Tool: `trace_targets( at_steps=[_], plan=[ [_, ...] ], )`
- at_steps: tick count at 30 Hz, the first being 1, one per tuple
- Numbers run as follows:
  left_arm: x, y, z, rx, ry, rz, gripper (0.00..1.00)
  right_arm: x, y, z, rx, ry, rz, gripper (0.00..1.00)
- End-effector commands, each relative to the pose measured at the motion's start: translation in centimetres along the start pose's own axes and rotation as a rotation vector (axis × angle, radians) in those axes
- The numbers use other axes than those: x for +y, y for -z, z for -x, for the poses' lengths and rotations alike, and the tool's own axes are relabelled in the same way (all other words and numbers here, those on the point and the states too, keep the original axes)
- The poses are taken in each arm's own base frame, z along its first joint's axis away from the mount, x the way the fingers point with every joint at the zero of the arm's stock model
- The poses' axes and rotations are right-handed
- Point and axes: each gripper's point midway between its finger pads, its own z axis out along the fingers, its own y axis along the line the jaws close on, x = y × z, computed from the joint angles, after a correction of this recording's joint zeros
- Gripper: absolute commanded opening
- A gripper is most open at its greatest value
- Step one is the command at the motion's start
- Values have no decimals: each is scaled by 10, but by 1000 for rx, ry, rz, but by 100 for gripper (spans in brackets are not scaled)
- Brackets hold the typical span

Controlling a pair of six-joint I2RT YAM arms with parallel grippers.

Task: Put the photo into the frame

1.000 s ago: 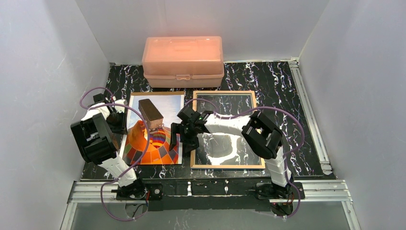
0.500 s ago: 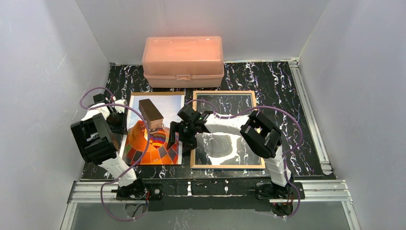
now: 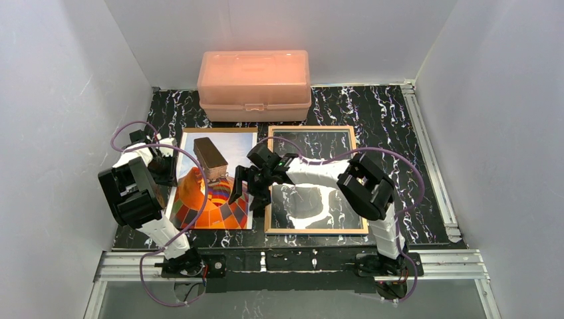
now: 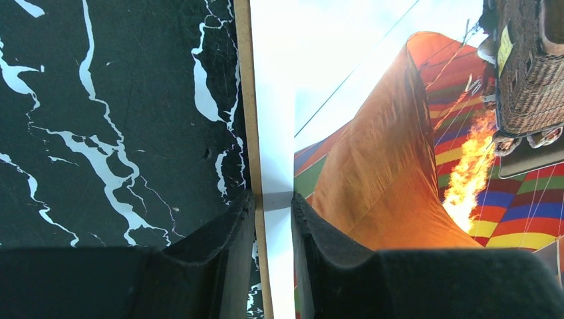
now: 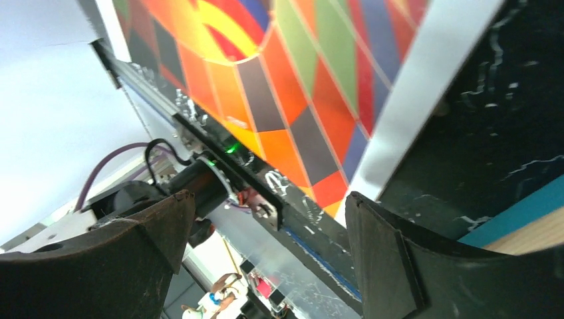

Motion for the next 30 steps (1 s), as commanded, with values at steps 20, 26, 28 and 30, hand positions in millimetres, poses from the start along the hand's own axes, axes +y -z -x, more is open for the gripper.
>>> trace_targets(
  at_steps=[20,26,28,30],
  plan=[
    [-31,0,-2,7,60,-133,34,-7,25,57,-222,176,-188,97],
    [-28,-1,0,-17,55,-98,35,-22,44,97,-343,234,-318,99],
    [-28,7,5,-44,50,-86,34,-28,46,106,-370,240,-346,99],
    [-27,18,13,-75,47,-73,34,-34,44,113,-380,245,-368,99]
  ],
)
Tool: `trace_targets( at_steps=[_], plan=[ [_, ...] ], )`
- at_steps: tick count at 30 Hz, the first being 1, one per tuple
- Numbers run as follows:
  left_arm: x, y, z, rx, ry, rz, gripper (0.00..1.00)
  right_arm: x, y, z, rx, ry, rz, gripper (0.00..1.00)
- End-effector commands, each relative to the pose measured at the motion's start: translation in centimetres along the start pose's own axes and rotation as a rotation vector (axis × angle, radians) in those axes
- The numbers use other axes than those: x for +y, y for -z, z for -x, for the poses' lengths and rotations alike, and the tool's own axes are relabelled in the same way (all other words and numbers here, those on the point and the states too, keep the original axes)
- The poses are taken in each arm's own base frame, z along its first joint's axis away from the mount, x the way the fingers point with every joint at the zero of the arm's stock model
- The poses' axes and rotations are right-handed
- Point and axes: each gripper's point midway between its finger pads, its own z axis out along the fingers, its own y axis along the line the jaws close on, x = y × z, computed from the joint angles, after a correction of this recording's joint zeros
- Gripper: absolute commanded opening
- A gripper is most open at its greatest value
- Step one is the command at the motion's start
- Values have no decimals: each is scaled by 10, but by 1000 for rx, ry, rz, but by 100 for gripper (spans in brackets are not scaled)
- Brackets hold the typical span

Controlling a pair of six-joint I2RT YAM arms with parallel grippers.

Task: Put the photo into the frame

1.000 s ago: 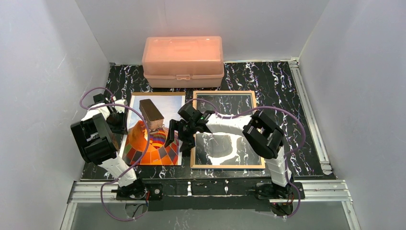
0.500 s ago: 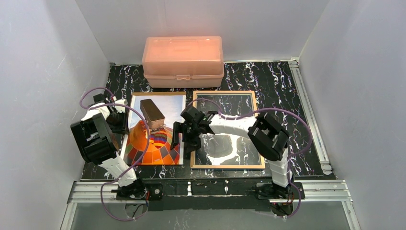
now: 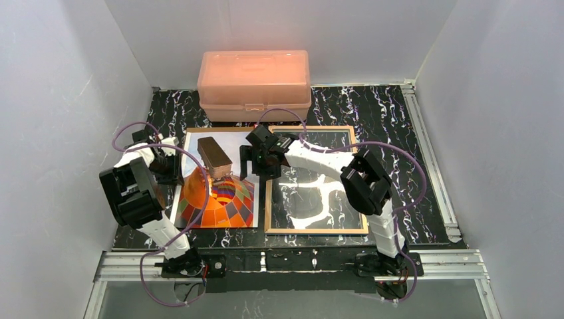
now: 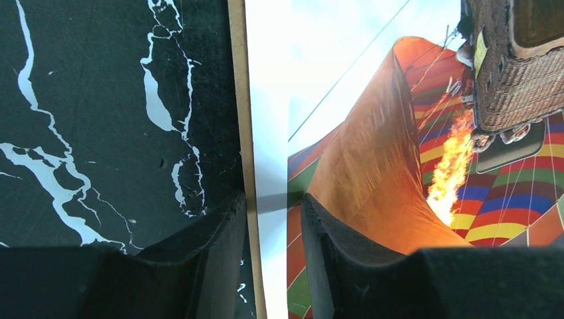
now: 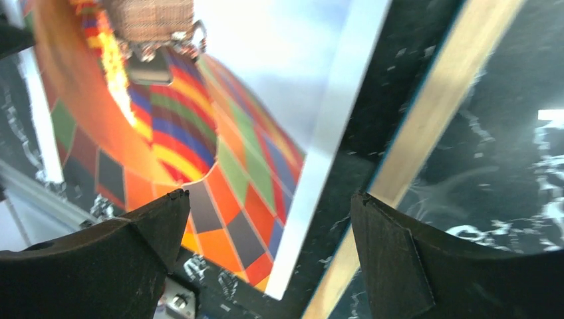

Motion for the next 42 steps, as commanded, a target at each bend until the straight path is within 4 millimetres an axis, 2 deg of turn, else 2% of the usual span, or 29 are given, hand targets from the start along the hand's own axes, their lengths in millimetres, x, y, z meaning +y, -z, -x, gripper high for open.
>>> trace_targets(
  at_steps=[1,5,10,15,19,24,28,30,33,42],
  plan=[
    [-10,23,13,-72,-7,0,34,-28,-10,19,-51,46,-126,99],
    [-16,33,19,-106,-3,-14,36,-31,-23,25,-38,29,-113,99],
    [-16,22,14,-93,-5,-14,36,-29,-35,30,-32,-6,-88,99],
    [-10,13,6,-74,-16,14,35,-25,-33,41,-63,-1,-100,99],
    [-9,16,8,-88,-26,23,35,-20,-36,47,-69,-1,-96,99],
    [-12,13,9,-85,-15,3,35,-32,-48,46,-53,-41,-134,99],
    [-14,-3,3,-55,-19,5,35,-49,-56,49,-60,-108,-134,99],
    [-17,-9,0,-42,-23,1,34,-51,-58,52,-52,-130,-118,99],
    [-24,-16,-2,-30,-45,5,34,-45,-58,55,-56,-132,-86,99],
    [-40,-25,-3,1,-94,9,32,-28,-47,43,-15,-168,22,99]
  ],
)
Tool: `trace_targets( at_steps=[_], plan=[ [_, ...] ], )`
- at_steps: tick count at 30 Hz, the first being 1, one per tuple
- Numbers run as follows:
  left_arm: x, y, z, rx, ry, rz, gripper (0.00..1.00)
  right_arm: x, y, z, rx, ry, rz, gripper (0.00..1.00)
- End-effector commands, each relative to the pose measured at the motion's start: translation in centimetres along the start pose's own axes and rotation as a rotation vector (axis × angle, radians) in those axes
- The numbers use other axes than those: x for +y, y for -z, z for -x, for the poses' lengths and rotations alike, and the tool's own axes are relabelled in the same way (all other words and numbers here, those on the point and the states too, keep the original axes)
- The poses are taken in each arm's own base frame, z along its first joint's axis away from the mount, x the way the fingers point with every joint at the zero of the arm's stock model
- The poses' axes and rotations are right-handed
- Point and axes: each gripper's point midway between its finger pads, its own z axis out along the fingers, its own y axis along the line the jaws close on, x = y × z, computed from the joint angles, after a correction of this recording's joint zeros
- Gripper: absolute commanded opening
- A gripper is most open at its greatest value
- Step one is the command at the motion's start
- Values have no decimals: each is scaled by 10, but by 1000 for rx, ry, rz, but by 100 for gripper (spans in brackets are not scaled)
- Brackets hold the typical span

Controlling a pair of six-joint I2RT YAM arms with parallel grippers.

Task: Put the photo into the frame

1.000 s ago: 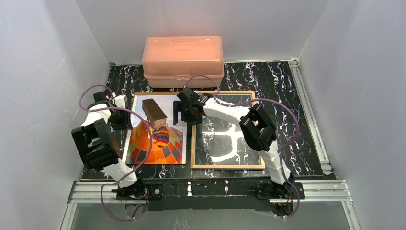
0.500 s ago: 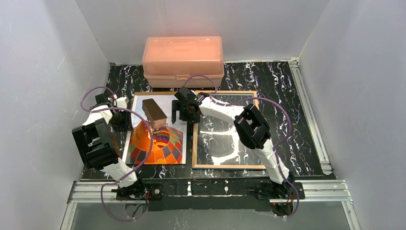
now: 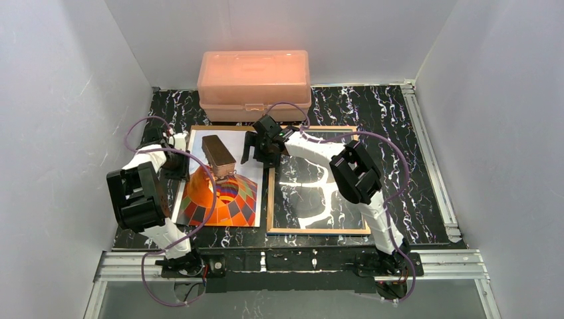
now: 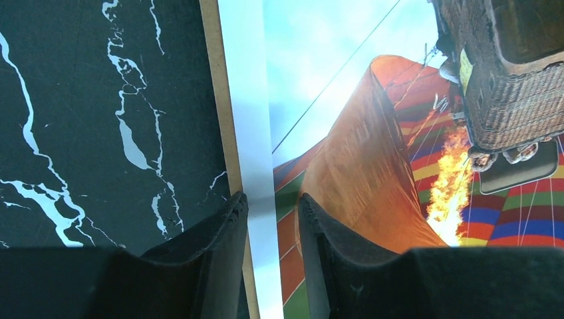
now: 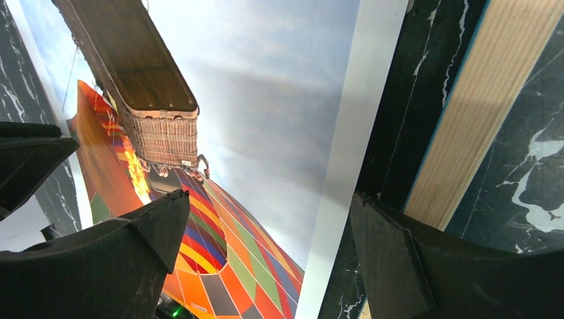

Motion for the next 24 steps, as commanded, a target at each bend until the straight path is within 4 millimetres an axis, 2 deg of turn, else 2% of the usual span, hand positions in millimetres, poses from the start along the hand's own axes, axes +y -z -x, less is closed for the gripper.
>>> trace_targets(
  at_steps=[1,8,14,24],
  plan=[
    [-25,-12,-19,64,-1,-70,32,-3,4,-22,60,-32,17,99],
    [-29,-11,-21,77,-41,-54,31,16,22,-17,39,-43,96,99],
    [-40,-8,-21,80,-38,-86,31,33,37,-13,29,-46,160,99],
    [-44,-5,-25,91,-49,-92,31,38,53,-11,6,-22,160,99]
  ],
)
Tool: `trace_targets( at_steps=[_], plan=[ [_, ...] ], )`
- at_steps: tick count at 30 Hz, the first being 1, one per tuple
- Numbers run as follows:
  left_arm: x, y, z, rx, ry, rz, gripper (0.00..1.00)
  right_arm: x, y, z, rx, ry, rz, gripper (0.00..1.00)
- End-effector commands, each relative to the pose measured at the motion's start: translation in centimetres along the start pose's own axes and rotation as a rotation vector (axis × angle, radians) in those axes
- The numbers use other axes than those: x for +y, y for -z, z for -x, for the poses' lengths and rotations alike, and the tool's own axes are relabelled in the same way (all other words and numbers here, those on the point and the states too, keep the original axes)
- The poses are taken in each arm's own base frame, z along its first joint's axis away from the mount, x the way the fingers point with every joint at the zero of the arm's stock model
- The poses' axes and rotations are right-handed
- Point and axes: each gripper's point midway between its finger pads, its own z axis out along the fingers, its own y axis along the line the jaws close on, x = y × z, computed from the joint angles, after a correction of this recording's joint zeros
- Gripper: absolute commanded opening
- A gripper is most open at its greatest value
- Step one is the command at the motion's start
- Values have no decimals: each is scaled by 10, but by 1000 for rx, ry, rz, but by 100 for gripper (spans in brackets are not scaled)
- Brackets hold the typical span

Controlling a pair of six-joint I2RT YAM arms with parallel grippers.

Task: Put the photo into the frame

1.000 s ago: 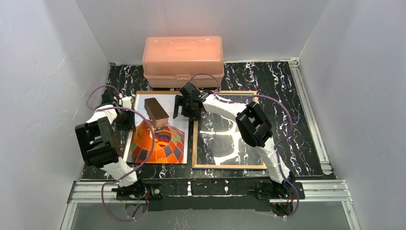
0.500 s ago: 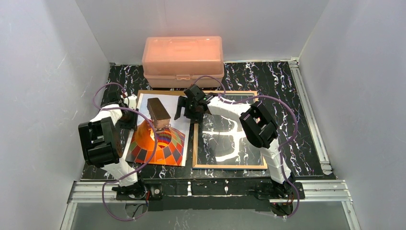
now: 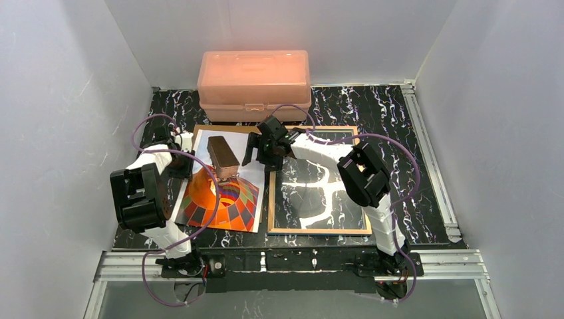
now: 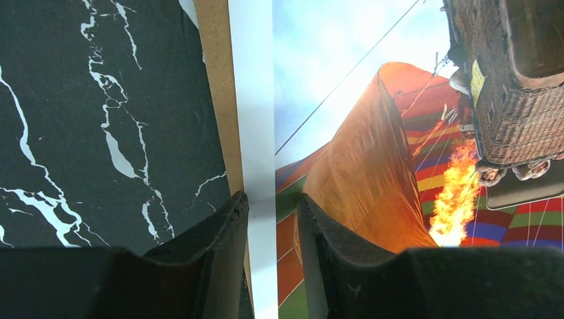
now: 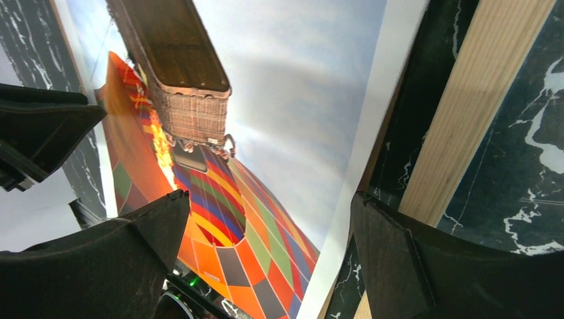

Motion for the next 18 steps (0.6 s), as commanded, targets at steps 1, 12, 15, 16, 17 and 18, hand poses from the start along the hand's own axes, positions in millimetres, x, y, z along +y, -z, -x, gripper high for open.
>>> trace_targets(
  at_steps=[1,12,15,16,17,18],
  plan=[
    [-37,-2,-26,78,13,-142,31,38,29,0,-23,32,100,99],
    [-34,-3,-28,80,0,-127,31,47,22,0,-11,71,149,95],
    [-33,-4,-28,81,-5,-122,31,46,26,5,-35,126,133,93],
    [-33,-4,-28,81,-4,-123,30,43,26,6,-40,141,119,91],
    [-33,-4,-29,84,-3,-124,30,41,25,6,-38,153,110,89],
    [-33,-4,-28,82,-2,-123,30,39,24,7,-36,165,99,86]
  ],
)
